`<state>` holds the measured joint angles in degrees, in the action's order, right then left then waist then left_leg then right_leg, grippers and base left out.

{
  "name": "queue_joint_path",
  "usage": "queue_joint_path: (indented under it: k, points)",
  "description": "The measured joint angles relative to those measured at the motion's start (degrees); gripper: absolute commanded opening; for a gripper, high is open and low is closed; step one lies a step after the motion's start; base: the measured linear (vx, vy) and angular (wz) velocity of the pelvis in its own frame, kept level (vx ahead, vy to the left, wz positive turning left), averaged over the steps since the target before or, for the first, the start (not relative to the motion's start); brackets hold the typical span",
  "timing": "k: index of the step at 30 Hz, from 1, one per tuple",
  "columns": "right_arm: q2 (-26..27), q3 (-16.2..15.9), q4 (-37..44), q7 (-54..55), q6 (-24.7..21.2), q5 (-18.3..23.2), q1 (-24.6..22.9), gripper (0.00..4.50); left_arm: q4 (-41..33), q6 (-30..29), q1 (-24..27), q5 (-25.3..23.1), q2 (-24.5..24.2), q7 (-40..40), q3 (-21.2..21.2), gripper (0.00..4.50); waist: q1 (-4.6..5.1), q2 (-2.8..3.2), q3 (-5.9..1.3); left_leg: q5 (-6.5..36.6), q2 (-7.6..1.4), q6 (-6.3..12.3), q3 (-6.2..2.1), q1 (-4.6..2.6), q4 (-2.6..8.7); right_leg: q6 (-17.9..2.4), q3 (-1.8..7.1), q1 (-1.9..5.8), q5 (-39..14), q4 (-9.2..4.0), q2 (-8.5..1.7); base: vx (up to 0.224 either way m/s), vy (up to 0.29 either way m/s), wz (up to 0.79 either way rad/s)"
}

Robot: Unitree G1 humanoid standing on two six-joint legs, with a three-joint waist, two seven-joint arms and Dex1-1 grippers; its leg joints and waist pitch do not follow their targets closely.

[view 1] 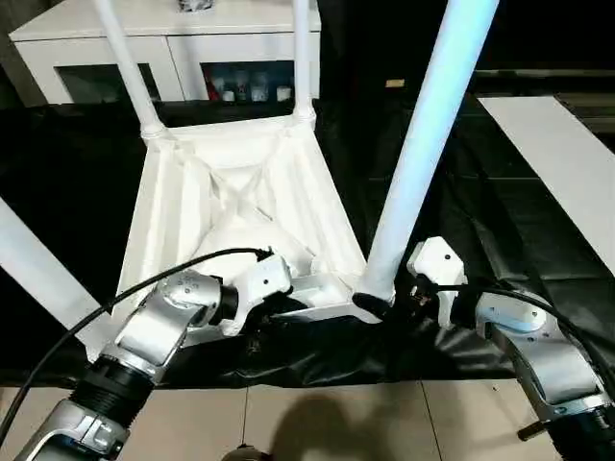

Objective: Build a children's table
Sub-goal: Rotate leg to tighten

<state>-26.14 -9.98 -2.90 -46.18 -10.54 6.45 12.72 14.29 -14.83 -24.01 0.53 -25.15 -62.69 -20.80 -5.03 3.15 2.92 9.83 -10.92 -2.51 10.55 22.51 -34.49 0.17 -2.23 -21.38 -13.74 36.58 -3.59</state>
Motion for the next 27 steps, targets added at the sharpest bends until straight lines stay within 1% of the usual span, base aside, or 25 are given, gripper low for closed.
queue_joint_path:
  k: [1, 2, 4, 5, 7, 9, 11, 12, 13, 14, 16, 21, 24, 26, 27]
  points:
    - [0.0, 0.0, 0.0, 0.0, 0.0, 0.0, 0.0, 4.5, 0.53, 0.47, -0.2, -0.35, 0.37, 0.94, -0.01, 1.35, -0.06, 0.0, 0.0, 0.0, 0.0, 0.0, 0.0, -0.04, 0.0, 0.0, -0.01, 0.03, 0.0, 0.02, 0.0, 0.0, 0.0, 0.0]
    - [0.0, 0.0, 0.0, 0.0, 0.0, -0.03, 0.0, 4.5, 1.28, 1.14, -0.41, -0.38, 0.73, 1.81, 0.05, 1.18, -0.1, 0.01, 0.0, 0.0, 0.0, 0.0, 0.0, -0.09, 0.0, 0.0, 0.0, 0.07, 0.0, 0.03, 0.0, 0.0, 0.0, 0.0]
    - [0.03, 0.0, 0.0, -0.03, 0.01, -0.05, 0.0, 4.5, 2.5, 2.26, -0.75, -0.53, 1.13, 3.38, 0.1, 1.0, -0.05, -0.01, 0.0, 0.0, 0.01, 0.0, 0.0, -0.21, 0.0, -0.03, 0.01, 0.16, 0.02, 0.07, -0.01, 0.0, 0.0, 0.0]
    - [0.03, 0.0, 0.0, -0.05, 0.01, -0.07, 0.0, 4.5, 2.84, 2.57, -0.78, -0.59, 1.14, 3.61, 0.11, 1.0, -0.01, -0.01, 0.01, 0.0, 0.01, 0.0, 0.0, -0.29, 0.0, -0.03, 0.01, 0.22, 0.02, 0.08, -0.01, 0.0, 0.0, 0.0]
    - [0.02, 0.0, 0.0, -0.11, 0.02, -0.08, 0.0, 4.5, 3.22, 2.92, -0.78, -0.8, 1.16, 3.8, 0.11, 0.97, 0.09, -0.02, 0.02, 0.01, 0.0, -0.01, 0.0, -0.45, 0.02, -0.02, 0.0, 0.33, 0.02, 0.09, 0.0, 0.0, 0.0, 0.0]
    - [0.02, 0.0, -0.01, -0.19, 0.02, -0.08, 0.0, 4.5, 3.4, 3.54, -0.78, -0.89, 1.16, 3.94, 0.11, 0.58, 0.11, -0.03, 0.02, 0.01, 0.0, -0.02, -0.01, -0.45, 0.03, -0.02, 0.0, 0.32, 0.02, 0.1, 0.0, 0.0, 0.0, 0.0]
    - [0.02, 0.0, -0.05, -0.26, 0.02, -0.08, 0.0, 4.5, 3.5, 4.02, -0.74, -0.9, 1.1, 3.67, 0.1, 0.6, 0.11, -0.03, 0.02, 0.01, 0.0, -0.02, -0.01, -0.45, 0.03, -0.02, 0.01, 0.32, 0.02, 0.1, 0.0, 0.0, 0.0, 0.0]
    - [0.02, 0.0, -0.09, -0.31, 0.03, -0.08, 0.0, 4.5, 3.52, 4.12, -0.72, -0.84, 1.11, 3.47, 0.1, 0.57, 0.11, -0.03, 0.02, 0.01, 0.0, -0.01, -0.01, -0.44, 0.03, -0.02, 0.01, 0.32, 0.02, 0.1, 0.0, 0.0, 0.0, 0.0]
    - [0.01, 0.0, -0.14, -0.45, 0.07, -0.07, 0.0, 4.5, 3.51, 4.25, -0.69, -0.66, 1.09, 3.15, 0.1, 0.44, 0.13, -0.06, 0.03, 0.01, 0.0, -0.01, -0.01, -0.43, 0.03, -0.03, 0.02, 0.32, 0.02, 0.1, 0.0, 0.0, 0.0, 0.0]
    - [0.01, -0.01, -0.21, -0.67, 0.12, -0.07, 0.01, 4.5, 3.51, 4.47, -0.66, -0.4, 1.02, 2.78, 0.1, 0.44, 0.11, -0.06, 0.03, 0.01, 0.01, -0.02, -0.01, -0.42, 0.03, -0.03, 0.01, 0.32, 0.02, 0.1, 0.0, 0.0, 0.0, 0.0]
    - [-0.02, -0.03, -0.72, -1.28, 0.23, -0.06, 0.1, 4.5, 3.45, 4.61, -0.62, -0.09, 0.92, 1.86, 0.1, 0.15, 0.06, -0.05, 0.03, 0.01, 0.01, -0.01, -0.01, -0.4, 0.03, -0.02, 0.01, 0.32, 0.01, 0.07, -0.01, 0.0, 0.0, 0.0]
    - [-0.03, -0.66, -3.07, -2.15, 1.13, -0.08, 1.55, 4.5, 3.03, 4.58, -0.37, 0.65, 0.62, 0.95, 0.23, 0.05, -0.03, -0.02, 0.01, 0.01, 0.01, -0.01, 0.0, -0.31, 0.06, 0.03, 0.0, 0.27, -0.02, -0.05, 0.0, 0.0, 0.0, 0.0]
    - [-0.03, -0.73, -5.86, -3.14, 1.29, -0.07, 3.69, 4.5, 2.88, 4.58, -0.16, 0.8, 0.33, 0.44, 0.4, 0.05, 0.01, -0.05, 0.02, 0.01, 0.01, -0.01, 0.01, -0.31, 0.07, 0.03, 0.0, 0.27, -0.01, -0.05, 0.0, 0.0, 0.0, 0.0]
    - [0.02, -0.77, -6.94, -3.7, 1.36, -0.07, 4.55, 4.22, 2.84, 4.58, -0.16, 0.8, 0.33, 0.42, 0.4, 0.0, -0.04, -0.06, 0.03, 0.01, 0.01, -0.01, 0.01, -0.31, 0.06, 0.03, 0.0, 0.27, -0.02, -0.05, -0.01, 0.0, 0.0, 0.0]
    - [0.02, -0.84, -7.34, -4.16, 1.38, -0.06, 4.88, 4.22, 2.84, 4.58, -0.16, 0.81, 0.29, 0.37, 0.41, 0.0, -0.02, -0.06, 0.03, 0.01, 0.01, -0.01, 0.02, -0.31, 0.07, 0.03, 0.01, 0.27, -0.02, -0.06, -0.01, 0.0, 0.0, 0.0]
